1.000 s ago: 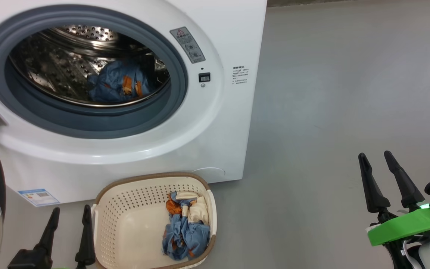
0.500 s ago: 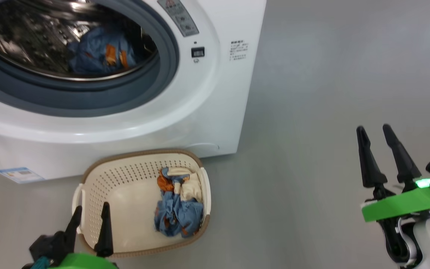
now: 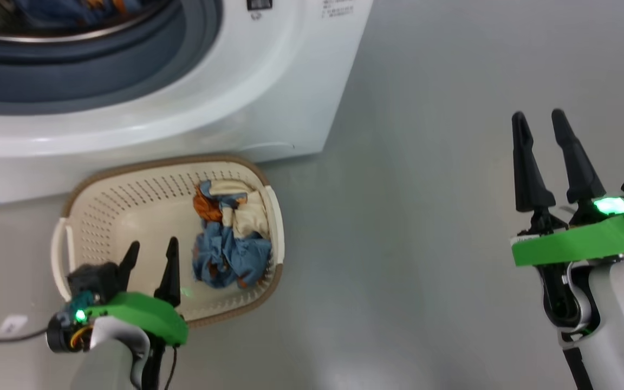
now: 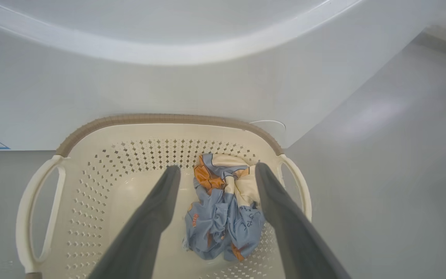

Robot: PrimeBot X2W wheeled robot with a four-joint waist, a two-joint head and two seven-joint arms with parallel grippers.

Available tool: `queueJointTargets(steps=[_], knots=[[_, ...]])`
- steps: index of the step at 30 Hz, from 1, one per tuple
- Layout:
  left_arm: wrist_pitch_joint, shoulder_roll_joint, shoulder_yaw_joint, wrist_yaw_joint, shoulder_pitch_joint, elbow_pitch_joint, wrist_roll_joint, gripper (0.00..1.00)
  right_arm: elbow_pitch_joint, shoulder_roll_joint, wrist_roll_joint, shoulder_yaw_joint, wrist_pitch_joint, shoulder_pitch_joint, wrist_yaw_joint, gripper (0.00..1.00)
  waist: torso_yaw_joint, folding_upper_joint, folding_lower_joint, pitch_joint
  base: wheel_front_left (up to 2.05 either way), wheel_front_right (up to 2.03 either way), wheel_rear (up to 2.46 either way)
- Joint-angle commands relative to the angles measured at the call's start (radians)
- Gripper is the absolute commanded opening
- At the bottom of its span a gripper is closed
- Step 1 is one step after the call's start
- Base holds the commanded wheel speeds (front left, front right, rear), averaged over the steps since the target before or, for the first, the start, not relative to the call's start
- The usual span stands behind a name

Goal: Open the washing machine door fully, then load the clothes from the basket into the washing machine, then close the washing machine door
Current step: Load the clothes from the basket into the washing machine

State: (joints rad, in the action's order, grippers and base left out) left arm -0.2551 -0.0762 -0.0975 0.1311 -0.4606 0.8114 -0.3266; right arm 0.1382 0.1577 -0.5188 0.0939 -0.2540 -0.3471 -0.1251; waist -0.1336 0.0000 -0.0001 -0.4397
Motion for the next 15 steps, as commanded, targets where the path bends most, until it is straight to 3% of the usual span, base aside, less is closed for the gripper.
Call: queueJointTargets(steps=[1,9,15], knots=[[-0.007,-0.028,0.015,0.000,-0.019,0.002,-0.009,1.00,-0.028,0.004,0.011,0.017,-0.008,-0.015,-0.006,1.00,-0.045,0.0000,0.0001,-0.097,0.00,0.00,0.00],[0.004,-0.079,-0.123,0.000,-0.183,0.200,-0.112,1.00,-0.044,-0.026,0.013,0.028,-0.008,-0.084,-0.006,1.00,-0.095,0.0000,0.0001,-0.211,0.00,0.00,0.00],[0.078,-0.131,-0.279,0.000,-0.274,0.251,-0.233,1.00,-0.051,-0.045,0.014,0.047,-0.008,-0.119,-0.006,1.00,-0.123,0.0000,0.0001,-0.284,0.00,0.00,0.00]])
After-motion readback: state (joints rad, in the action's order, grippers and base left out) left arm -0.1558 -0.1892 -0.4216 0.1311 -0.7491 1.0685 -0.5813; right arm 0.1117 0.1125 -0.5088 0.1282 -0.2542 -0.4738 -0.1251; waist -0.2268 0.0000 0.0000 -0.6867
